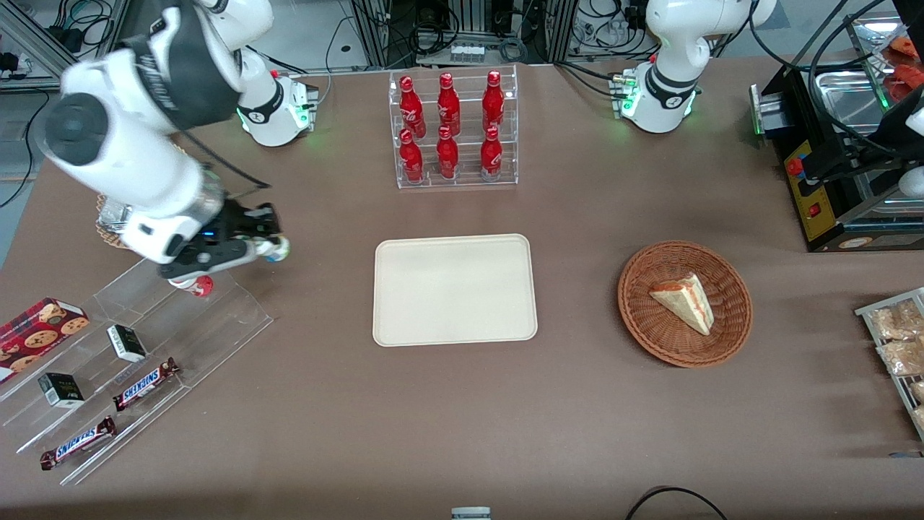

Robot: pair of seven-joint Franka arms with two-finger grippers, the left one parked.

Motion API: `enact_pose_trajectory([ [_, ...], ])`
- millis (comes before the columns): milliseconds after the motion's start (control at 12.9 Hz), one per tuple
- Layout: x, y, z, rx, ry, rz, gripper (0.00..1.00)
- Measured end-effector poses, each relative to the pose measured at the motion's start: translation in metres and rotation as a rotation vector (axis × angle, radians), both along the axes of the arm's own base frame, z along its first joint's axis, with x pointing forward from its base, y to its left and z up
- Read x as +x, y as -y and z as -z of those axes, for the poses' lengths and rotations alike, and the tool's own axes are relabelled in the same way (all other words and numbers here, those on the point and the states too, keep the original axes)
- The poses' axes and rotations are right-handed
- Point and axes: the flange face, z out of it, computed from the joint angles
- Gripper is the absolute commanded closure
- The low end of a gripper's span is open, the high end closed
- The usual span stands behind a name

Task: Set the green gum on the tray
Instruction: 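Carry the held gum bottle over the cream tray, then lower the gum bottle onto the tray and open the right gripper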

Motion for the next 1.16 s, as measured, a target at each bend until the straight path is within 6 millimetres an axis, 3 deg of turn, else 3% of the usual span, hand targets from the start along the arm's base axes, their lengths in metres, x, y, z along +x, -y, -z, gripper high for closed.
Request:
enact_pose_trajectory([
  [310,-0.01,-0.104,0.038,-0.009,0.02,0.129,1.0],
  [542,-0.015,-0.166,0.09,-0.02,0.065,0.192,1.0],
  [930,-0.016,-0.216,0.192,-0.036,0.106,0.248,1.0],
  [1162,-0.032,-0.241,0.242,-0.013,0.125,0.287,1.0],
])
